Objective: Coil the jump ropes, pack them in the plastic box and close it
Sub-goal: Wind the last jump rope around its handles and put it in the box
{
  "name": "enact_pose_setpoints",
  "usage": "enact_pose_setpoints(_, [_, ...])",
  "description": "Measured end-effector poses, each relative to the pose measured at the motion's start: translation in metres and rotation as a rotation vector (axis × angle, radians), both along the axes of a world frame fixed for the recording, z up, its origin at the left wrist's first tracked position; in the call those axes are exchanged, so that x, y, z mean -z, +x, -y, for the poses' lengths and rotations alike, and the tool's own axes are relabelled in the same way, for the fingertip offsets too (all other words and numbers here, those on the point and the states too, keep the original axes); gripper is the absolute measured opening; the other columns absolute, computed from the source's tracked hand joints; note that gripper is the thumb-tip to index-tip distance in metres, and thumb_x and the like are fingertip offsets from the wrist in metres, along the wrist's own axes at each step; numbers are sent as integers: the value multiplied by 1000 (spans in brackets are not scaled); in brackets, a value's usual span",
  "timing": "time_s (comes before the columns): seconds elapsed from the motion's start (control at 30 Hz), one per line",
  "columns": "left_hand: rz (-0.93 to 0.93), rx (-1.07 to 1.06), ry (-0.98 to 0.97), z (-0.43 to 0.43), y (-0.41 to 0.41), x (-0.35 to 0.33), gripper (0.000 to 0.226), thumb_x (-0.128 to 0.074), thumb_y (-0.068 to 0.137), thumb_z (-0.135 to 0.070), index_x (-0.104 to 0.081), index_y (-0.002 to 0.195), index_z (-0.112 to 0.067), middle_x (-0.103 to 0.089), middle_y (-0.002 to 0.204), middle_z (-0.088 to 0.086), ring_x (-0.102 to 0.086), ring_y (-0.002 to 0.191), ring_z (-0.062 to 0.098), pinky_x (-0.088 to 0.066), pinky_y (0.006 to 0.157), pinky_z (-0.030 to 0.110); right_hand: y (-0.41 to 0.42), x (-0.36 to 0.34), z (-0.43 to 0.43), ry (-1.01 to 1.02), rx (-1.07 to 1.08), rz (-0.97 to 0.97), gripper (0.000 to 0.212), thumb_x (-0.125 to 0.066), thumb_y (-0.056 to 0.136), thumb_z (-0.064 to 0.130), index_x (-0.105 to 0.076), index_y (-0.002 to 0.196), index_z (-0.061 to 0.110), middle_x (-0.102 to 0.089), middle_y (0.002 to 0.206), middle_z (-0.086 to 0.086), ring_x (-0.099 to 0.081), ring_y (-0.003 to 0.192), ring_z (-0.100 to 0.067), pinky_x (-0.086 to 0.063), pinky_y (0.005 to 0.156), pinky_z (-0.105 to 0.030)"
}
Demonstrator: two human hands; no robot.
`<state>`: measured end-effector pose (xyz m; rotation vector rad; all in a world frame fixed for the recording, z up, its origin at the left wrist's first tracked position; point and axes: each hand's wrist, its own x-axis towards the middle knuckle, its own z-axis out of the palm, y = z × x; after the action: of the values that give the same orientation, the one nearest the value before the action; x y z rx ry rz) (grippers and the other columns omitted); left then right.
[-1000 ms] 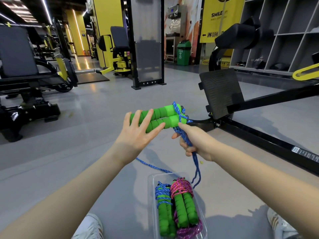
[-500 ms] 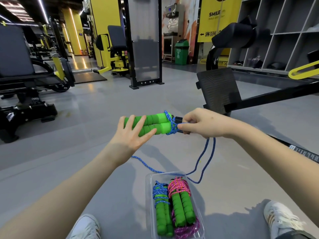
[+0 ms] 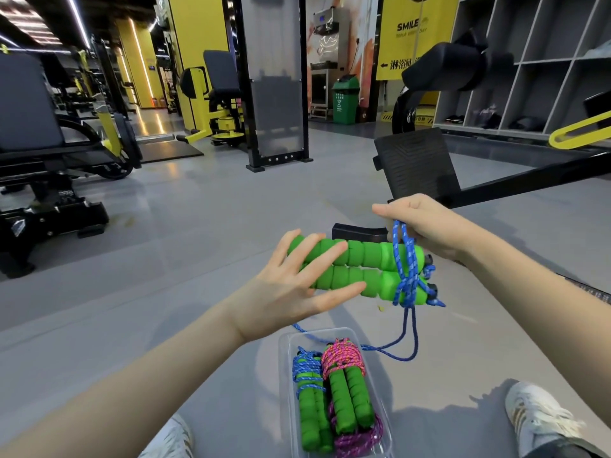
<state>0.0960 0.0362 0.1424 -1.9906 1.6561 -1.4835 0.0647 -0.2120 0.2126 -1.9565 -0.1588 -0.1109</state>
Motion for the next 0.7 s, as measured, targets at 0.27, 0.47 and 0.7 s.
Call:
enact_pose_setpoints(0.27, [-10,-25,-187,9,-8,-23,40,-34,100,-1,-50,129,-24,-59,122,27,-59,101,45,-45,88,57,33,57,15,474,24,-284,18,-55,86,27,-48,77,13,-51,63,-24,-54,55,-40,-53,57,-32])
enact_pose_setpoints(0.47, [-87,-187,-249,-5,17,-17,66,-37,80,9,-44,137,-23,-49,132,30,-47,109,46,-37,91,55,10,45,-44,744,-75,-203,41,-28,98,10,-33,58,19,-23,42,8,-17,33,-4,-20,44,-19])
enact_pose_setpoints(0.7, [-48,-362,-220,-23,36,-11,79,-48,66,9,-40,138,-22,-49,130,30,-51,102,47,-39,86,55,1,47,-60,241,-69,-241,33,-29,102,28,-52,90,8,-36,47,-3,-24,34,-13,-42,47,-26])
